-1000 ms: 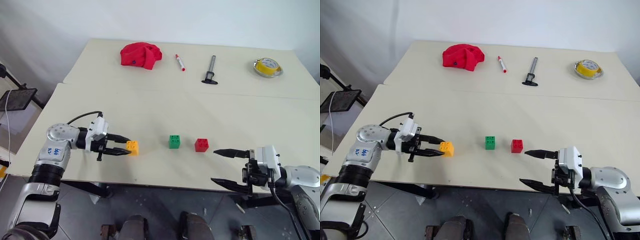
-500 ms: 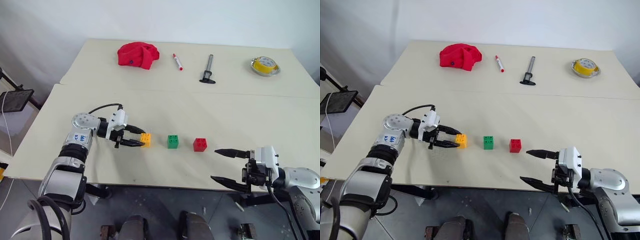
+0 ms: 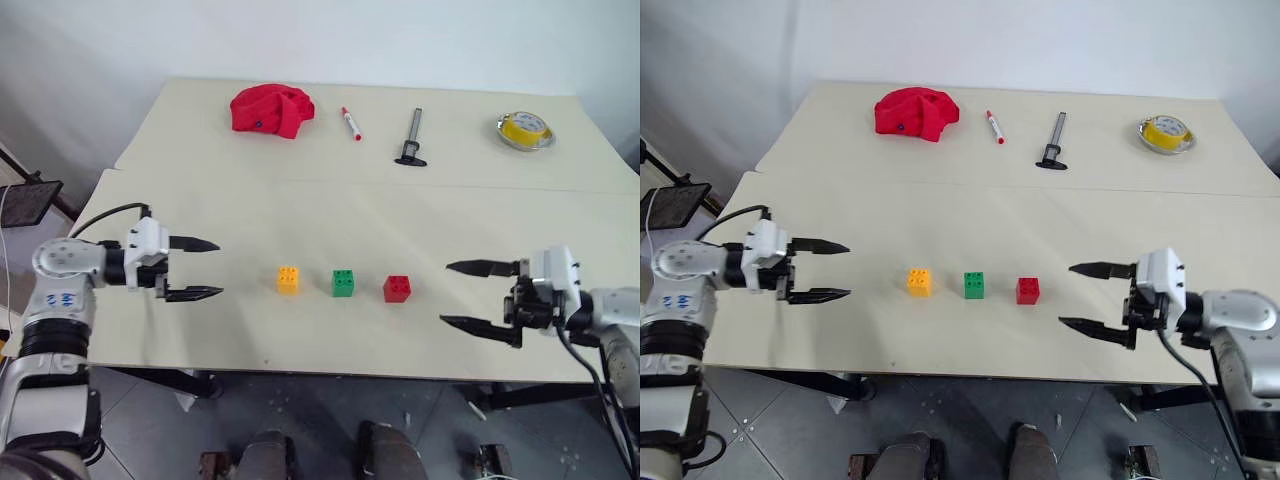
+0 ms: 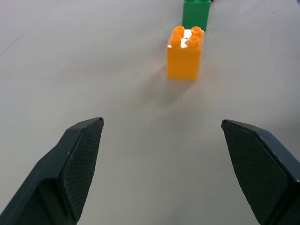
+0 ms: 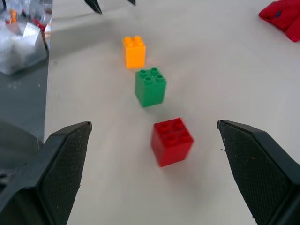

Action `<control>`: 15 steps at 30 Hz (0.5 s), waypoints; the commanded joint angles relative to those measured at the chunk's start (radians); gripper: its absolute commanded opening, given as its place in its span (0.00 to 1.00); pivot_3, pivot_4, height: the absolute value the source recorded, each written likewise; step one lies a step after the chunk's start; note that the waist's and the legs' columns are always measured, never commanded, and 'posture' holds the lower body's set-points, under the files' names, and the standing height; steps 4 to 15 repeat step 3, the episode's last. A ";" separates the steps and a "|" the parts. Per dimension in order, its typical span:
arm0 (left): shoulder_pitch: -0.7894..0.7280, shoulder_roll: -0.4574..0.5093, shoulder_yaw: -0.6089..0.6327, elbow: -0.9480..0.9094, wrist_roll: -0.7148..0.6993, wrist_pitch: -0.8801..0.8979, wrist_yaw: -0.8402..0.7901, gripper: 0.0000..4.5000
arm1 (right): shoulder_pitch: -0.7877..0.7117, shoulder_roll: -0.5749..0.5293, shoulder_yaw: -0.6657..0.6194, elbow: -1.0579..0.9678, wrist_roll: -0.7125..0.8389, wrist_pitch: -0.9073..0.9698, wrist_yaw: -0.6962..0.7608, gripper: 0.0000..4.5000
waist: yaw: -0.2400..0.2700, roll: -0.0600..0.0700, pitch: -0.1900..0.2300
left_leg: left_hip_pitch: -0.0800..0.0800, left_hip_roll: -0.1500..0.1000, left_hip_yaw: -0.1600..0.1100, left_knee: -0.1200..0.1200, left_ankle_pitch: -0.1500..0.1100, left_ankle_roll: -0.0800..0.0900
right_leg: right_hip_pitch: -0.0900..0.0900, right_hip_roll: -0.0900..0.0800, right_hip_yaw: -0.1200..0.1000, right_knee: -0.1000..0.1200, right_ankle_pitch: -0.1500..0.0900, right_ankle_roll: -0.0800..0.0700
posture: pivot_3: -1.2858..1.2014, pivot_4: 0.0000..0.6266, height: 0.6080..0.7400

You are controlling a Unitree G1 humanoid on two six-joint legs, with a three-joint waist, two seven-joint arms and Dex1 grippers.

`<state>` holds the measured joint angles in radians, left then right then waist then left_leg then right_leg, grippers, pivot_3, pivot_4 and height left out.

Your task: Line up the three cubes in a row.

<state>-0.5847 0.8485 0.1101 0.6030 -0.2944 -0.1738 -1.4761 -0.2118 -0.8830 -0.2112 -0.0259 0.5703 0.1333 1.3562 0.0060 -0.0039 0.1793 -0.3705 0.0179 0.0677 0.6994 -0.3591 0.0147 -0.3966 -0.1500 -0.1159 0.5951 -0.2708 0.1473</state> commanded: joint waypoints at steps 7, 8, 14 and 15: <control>0.038 0.016 0.046 -0.147 -0.045 0.095 0.062 0.96 | -0.041 -0.022 0.009 0.034 -0.010 0.001 0.047 1.00 | 0.012 0.000 0.000 | 0.000 0.000 0.000 0.000 0.000 0.000 | 0.000 0.000 0.000 0.000 0.000 0.000 | 0.52 0.24 1.00; 0.038 0.016 0.046 -0.147 -0.045 0.095 0.062 0.96 | -0.041 -0.022 0.009 0.034 -0.010 0.001 0.047 1.00 | 0.012 0.000 0.000 | 0.000 0.000 0.000 0.000 0.000 0.000 | 0.000 0.000 0.000 0.000 0.000 0.000 | 0.52 0.24 1.00; 0.038 0.016 0.046 -0.147 -0.045 0.095 0.062 0.96 | -0.041 -0.022 0.009 0.034 -0.010 0.001 0.047 1.00 | 0.012 0.000 0.000 | 0.000 0.000 0.000 0.000 0.000 0.000 | 0.000 0.000 0.000 0.000 0.000 0.000 | 0.52 0.24 1.00; 0.038 0.016 0.046 -0.147 -0.045 0.095 0.062 0.96 | -0.041 -0.022 0.009 0.034 -0.010 0.001 0.047 1.00 | 0.012 0.000 0.000 | 0.000 0.000 0.000 0.000 0.000 0.000 | 0.000 0.000 0.000 0.000 0.000 0.000 | 0.52 0.24 1.00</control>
